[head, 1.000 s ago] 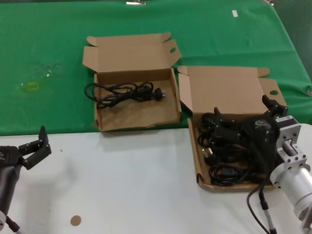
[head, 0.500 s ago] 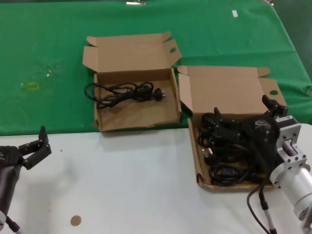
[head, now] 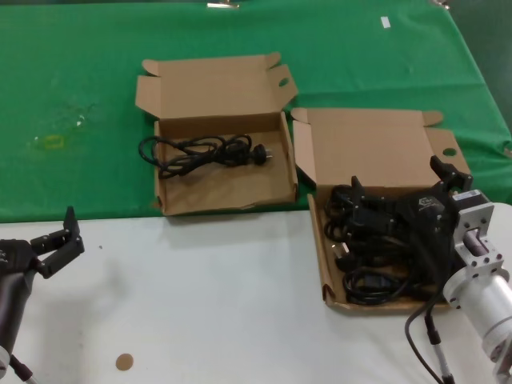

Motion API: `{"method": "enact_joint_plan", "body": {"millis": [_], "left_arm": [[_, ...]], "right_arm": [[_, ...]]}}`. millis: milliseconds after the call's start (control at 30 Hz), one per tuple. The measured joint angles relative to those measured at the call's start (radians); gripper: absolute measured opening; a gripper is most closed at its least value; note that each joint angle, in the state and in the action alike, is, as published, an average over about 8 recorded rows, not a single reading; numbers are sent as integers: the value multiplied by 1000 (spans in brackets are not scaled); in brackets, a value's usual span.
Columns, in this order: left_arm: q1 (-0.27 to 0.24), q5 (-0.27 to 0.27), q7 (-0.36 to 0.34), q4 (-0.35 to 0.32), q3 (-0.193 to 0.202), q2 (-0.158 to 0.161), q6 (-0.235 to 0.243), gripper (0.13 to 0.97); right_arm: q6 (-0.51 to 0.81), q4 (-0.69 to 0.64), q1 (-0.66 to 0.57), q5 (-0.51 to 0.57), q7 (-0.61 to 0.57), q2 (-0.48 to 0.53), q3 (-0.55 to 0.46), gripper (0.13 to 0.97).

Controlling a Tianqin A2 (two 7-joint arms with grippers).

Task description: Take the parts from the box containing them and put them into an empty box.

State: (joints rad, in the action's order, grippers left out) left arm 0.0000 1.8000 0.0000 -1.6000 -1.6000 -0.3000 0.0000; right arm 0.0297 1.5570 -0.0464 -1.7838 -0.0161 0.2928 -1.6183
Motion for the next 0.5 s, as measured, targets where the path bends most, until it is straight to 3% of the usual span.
{"method": "enact_joint_plan", "body": {"millis": [500], "left_arm": [[0, 0, 0, 0, 0, 0, 0, 966]], "right_arm": [[0, 0, 0, 0, 0, 0, 0, 966]]}}
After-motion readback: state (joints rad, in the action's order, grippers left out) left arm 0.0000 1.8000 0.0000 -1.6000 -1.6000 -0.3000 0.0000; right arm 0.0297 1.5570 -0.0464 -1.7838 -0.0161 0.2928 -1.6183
